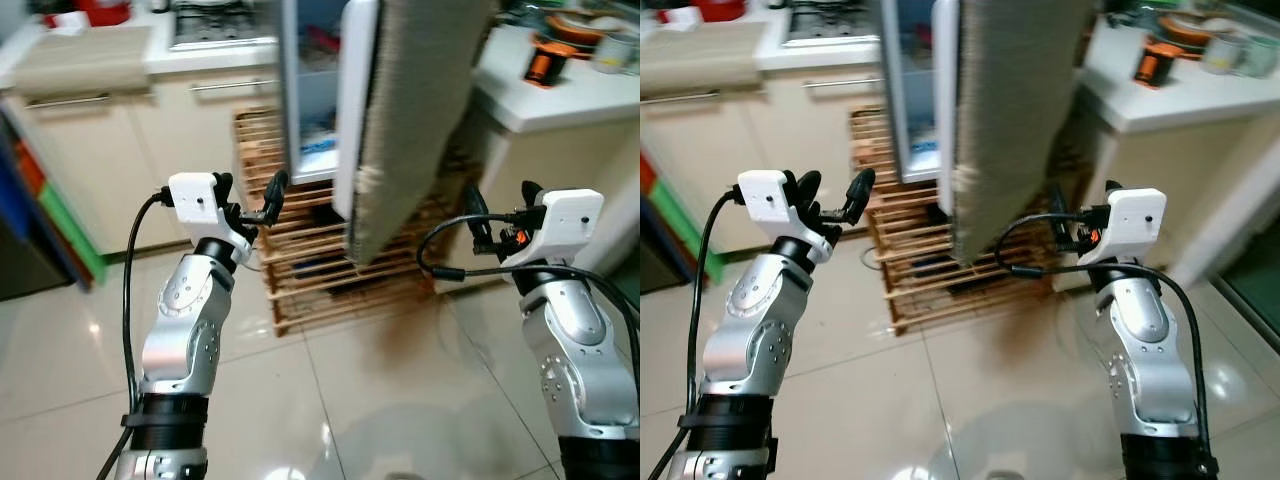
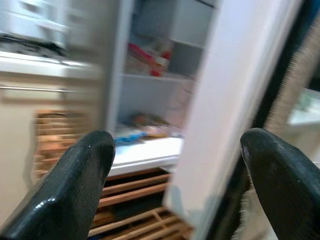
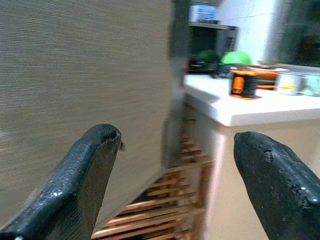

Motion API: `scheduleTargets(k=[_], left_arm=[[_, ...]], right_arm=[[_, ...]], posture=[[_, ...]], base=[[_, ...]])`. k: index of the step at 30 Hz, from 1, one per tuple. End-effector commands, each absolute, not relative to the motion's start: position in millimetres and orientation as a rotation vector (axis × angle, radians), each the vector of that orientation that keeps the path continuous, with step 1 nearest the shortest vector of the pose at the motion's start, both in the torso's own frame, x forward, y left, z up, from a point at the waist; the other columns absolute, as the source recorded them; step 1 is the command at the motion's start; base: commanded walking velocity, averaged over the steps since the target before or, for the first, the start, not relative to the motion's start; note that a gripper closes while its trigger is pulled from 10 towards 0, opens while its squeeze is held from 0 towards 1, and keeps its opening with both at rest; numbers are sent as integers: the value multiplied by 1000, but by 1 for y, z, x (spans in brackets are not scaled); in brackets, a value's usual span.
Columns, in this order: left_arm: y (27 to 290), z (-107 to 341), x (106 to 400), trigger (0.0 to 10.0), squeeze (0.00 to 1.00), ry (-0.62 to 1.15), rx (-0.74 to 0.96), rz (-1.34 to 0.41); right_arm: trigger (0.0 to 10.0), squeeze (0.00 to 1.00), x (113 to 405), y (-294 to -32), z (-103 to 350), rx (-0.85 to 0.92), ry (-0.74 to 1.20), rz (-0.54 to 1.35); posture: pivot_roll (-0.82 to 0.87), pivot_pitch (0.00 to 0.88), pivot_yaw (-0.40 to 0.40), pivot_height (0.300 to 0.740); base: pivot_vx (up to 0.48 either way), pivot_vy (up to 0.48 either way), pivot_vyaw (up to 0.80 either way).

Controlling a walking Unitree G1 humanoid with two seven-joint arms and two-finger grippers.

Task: Restocking fridge

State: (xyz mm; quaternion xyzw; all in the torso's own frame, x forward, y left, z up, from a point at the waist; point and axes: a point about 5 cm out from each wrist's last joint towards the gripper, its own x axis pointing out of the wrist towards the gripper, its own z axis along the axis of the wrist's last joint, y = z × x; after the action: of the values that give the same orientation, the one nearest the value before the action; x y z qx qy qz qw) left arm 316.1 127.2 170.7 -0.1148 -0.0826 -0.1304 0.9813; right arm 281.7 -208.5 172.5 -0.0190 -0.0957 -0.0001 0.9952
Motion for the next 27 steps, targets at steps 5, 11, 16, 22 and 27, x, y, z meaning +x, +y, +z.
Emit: scheduleTargets(k=[5, 11, 16, 22, 27], left_arm=[[133, 173, 318, 10000, 0, -185, -217, -217], [145, 175, 321, 10000, 0, -202, -184, -98], [152, 175, 323, 10000, 0, -190, -160, -48], [160, 172, 322, 10000, 0, -184, -164, -7], [157, 172, 323, 10000, 0, -181, -165, -14]], right_arm=[[10000, 0, 291, -209, 183, -42, -245, -8], [10000, 0, 297, -203, 190, -29, -259, 44], [10000, 0, 300, -196, 196, -13, -270, 94], [10000, 0, 294, -190, 199, 20, -266, 155], [10000, 0, 298, -183, 196, 34, -248, 195]], posture=[[-181, 0, 38, 740], [-177, 0, 33, 740], [-170, 0, 26, 740], [-166, 0, 22, 740], [-170, 6, 26, 740]], base=[[472, 0, 0], [311, 86, 0], [0, 155, 0], [0, 0, 0], [0, 0, 0]])
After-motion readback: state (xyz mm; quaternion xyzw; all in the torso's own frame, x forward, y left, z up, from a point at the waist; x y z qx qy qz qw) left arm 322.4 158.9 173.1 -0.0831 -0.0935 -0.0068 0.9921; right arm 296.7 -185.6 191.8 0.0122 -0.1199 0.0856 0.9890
